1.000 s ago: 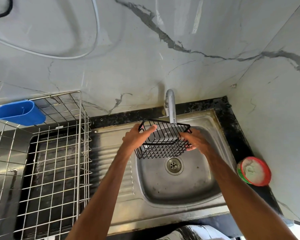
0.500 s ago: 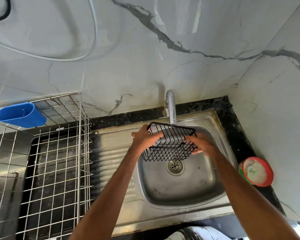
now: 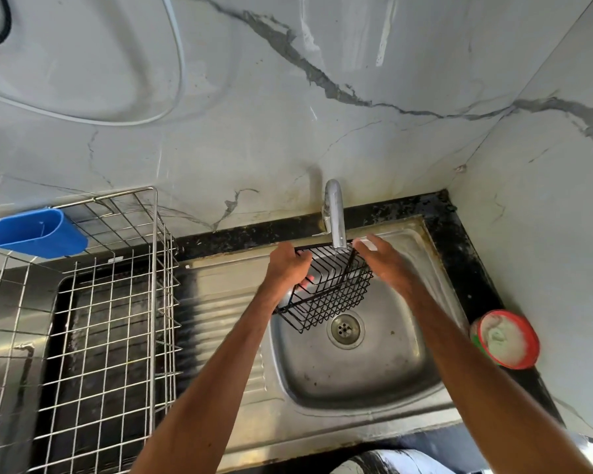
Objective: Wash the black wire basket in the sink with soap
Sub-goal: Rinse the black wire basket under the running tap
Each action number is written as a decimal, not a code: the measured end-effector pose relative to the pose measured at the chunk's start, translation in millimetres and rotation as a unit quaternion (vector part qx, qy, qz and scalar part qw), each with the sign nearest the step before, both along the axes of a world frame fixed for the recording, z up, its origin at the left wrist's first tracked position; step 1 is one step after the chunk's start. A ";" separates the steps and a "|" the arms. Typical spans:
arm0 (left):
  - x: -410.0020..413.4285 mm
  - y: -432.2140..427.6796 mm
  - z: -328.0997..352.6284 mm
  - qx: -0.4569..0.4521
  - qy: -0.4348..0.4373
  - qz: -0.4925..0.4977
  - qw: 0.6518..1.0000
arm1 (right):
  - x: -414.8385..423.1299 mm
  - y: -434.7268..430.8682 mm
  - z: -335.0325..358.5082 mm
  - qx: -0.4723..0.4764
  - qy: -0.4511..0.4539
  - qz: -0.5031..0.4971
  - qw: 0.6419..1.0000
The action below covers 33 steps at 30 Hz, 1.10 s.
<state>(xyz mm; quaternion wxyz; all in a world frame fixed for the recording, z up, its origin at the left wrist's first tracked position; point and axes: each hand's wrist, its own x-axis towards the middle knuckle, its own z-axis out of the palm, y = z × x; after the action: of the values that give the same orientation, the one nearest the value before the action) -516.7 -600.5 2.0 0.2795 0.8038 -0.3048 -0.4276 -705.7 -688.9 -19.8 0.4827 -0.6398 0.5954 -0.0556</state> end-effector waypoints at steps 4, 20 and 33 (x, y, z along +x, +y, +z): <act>0.1 2.8 -4.7 0.011 -0.018 -0.039 0.999 | 35.0 60.8 31.5 -0.089 -0.076 0.215 0.970; 15.5 29.4 8.7 0.021 -0.021 -0.062 0.998 | 28.8 43.2 -19.2 -0.071 0.097 0.317 0.941; 34.4 58.8 5.0 0.027 0.106 -0.038 0.993 | -17.1 -1.9 -15.7 0.200 -0.112 -0.043 0.972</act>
<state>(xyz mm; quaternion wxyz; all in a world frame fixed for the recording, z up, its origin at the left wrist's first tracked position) -482.3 -541.8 6.9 0.2719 0.7492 -0.2918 -0.5287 -722.8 -690.8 -35.5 0.6619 -0.4935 0.5636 -0.0273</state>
